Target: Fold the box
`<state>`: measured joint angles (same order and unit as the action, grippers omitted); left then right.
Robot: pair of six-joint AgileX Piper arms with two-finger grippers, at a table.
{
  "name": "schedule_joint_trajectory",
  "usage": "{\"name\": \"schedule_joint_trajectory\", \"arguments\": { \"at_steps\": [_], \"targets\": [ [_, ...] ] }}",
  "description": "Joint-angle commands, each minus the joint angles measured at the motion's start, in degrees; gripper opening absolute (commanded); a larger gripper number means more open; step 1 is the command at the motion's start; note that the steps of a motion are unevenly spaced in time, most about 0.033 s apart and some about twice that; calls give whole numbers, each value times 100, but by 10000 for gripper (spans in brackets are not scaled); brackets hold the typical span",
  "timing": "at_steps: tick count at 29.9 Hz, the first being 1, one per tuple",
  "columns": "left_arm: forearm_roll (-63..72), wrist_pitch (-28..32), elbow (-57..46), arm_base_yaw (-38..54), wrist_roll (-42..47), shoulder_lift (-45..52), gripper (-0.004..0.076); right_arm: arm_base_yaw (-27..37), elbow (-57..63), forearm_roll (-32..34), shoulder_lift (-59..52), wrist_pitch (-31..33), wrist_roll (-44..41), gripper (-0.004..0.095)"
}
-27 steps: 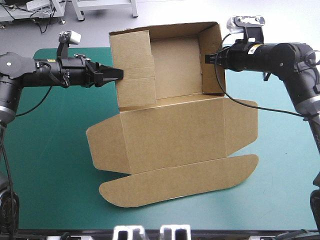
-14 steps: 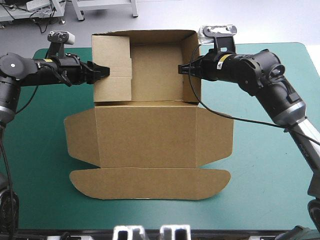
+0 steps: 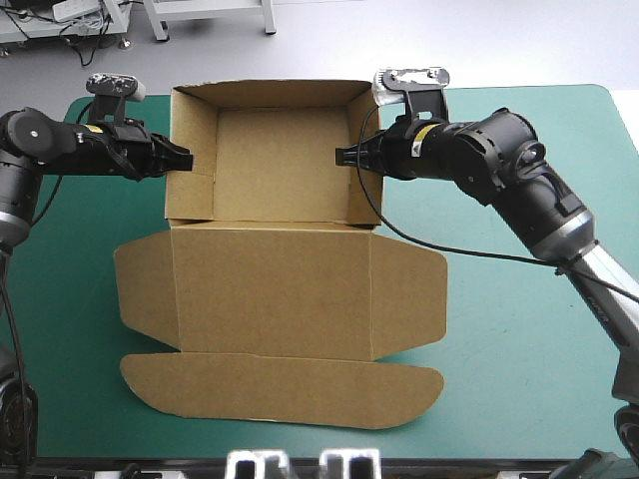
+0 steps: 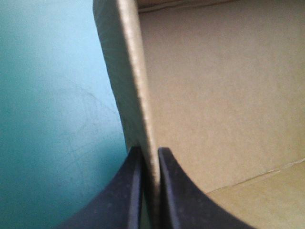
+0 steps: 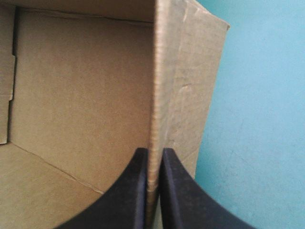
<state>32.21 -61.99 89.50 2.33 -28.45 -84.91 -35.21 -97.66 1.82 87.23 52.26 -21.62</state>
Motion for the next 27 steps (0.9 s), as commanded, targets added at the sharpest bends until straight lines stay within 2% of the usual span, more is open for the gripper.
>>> {"name": "schedule_joint_trajectory", "arguments": {
  "at_steps": [1,6,11,16,27],
  "targets": [
    [564,-221,159,-312,177,344,-9,-75,-179,-47,-222,-166,-156,-3],
    [236,60,159,-904,691,347,-9,194,-179,81,-50,347,-150,-3],
    [-1331,370,159,-1595,1707,199,-9,576,-179,54,250,524,17,-3],
    [-1477,662,159,-1920,2062,-145,-9,853,-179,-238,759,524,321,-3],
    [-1486,836,159,-1924,2191,-1233,-9,897,-190,-182,1595,-20,546,-3]
  ]
}}
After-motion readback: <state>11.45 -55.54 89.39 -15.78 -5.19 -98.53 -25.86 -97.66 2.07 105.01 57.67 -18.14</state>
